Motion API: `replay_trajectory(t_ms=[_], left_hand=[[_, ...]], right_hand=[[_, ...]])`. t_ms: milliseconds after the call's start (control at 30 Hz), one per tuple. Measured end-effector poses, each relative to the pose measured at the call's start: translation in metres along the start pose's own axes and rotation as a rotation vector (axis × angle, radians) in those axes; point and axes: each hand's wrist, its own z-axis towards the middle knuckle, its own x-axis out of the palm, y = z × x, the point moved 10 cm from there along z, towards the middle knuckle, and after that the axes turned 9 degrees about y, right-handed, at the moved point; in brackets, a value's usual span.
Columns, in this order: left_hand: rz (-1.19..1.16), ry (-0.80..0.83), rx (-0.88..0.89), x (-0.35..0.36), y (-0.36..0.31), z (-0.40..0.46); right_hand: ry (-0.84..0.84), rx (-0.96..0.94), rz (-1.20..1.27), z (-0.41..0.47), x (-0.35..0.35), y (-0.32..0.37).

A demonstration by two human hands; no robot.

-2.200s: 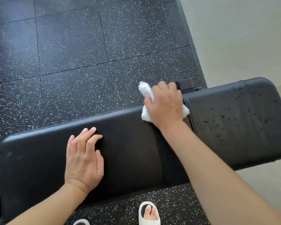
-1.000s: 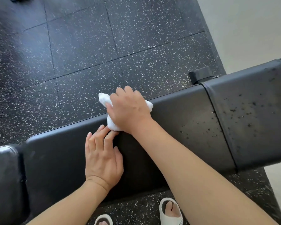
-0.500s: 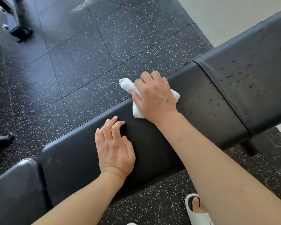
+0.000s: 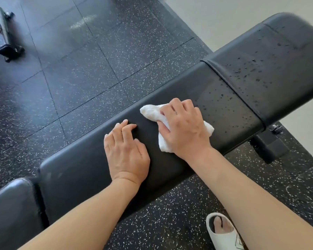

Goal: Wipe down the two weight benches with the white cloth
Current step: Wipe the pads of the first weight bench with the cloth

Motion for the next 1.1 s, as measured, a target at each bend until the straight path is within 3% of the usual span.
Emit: replay_trajectory(t_ms=[367, 500, 633, 800, 1100], left_hand=[[-0.035, -0.014, -0.004, -0.002, 0.009, -0.004], [-0.069, 0.008, 0.005, -0.002, 0.008, -0.006], [-0.076, -0.027, 0.003, -0.005, 0.008, -0.005], [-0.078, -0.034, 0.000, -0.005, 0.009, -0.006], [-0.053, -0.035, -0.023, -0.005, 0.007, -0.005]], right_hand=[[-0.022, 0.105, 0.020, -0.006, -0.002, 0.012], [0.054, -0.123, 0.040, -0.045, -0.002, 0.032], [0.122, -0.305, 0.084, -0.064, -0.013, 0.001], [0.092, -0.212, 0.013, -0.030, -0.024, -0.036], [0.083, -0.088, -0.044, 0.052, -0.006, -0.009]])
